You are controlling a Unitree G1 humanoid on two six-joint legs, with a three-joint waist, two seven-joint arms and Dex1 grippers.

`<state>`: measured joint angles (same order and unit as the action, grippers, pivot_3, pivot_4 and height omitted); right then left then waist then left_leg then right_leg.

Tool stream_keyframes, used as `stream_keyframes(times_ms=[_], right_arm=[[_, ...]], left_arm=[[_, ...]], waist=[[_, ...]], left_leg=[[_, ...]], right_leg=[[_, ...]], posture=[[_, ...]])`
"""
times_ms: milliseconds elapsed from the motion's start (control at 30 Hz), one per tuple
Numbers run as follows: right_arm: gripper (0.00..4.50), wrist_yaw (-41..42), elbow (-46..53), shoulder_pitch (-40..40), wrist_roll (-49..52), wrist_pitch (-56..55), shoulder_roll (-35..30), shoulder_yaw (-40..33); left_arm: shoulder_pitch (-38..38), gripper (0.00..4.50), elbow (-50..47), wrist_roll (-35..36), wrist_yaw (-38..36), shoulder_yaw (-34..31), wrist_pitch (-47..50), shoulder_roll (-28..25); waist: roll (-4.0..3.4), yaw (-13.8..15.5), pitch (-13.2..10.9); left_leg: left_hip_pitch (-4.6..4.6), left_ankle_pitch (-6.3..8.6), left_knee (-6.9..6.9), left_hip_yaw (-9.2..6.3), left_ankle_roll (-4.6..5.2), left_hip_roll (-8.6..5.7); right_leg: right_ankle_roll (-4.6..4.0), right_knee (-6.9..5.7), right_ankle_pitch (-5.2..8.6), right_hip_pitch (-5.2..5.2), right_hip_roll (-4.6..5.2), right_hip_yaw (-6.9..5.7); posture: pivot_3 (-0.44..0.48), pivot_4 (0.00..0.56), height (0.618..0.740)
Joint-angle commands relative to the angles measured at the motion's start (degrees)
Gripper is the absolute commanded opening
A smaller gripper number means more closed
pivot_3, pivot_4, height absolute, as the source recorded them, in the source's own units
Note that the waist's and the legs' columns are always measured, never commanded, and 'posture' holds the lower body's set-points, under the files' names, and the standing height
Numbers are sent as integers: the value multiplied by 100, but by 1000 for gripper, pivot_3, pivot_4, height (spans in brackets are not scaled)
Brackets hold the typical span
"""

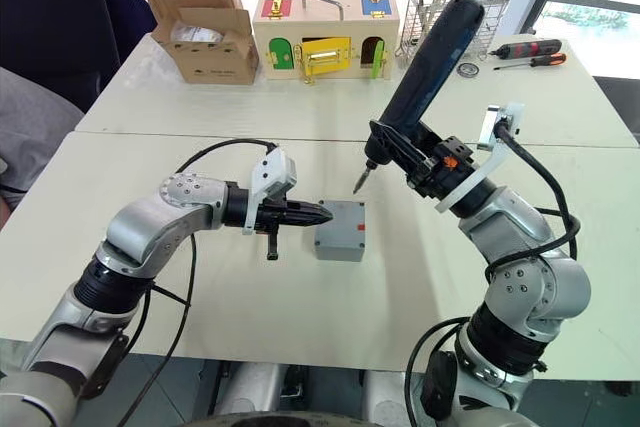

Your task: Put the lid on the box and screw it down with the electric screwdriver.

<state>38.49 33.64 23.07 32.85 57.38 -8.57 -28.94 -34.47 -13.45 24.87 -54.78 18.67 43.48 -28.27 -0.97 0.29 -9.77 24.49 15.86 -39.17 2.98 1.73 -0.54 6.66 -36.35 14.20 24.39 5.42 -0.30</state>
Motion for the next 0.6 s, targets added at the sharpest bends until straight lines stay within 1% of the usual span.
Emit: stream_keyframes(times_ms=[33,133,300,600], right_arm=[[1902,-75,25,-146,198,-532,-182,182],[1902,-151,-99,-326,191,-800,-309,364],[1902,-251,-235,-518,208,-1130,-498,626],[1902,-441,-542,-592,281,-1595,-676,917]], left_arm=[[-82,0,66,-173,-80,154,-198,19],[-72,0,180,-361,-141,296,-358,-18],[-47,0,199,-446,-193,318,-427,-14],[-31,0,224,-549,-256,326,-471,2]], waist=[[0,-2,0],[0,0,0],[1,4,0],[2,12,0]], left_leg=[[0,0,0,1,0,0],[0,0,0,1,0,0],[0,0,0,0,1,2],[0,0,0,0,1,3]], right_leg=[[0,1,0,0,0,0],[0,2,0,-1,0,0],[0,3,0,-1,-1,1],[0,4,0,-2,-2,1]], posture=[[0,150,731],[0,150,731],[0,150,731],[0,150,731]])
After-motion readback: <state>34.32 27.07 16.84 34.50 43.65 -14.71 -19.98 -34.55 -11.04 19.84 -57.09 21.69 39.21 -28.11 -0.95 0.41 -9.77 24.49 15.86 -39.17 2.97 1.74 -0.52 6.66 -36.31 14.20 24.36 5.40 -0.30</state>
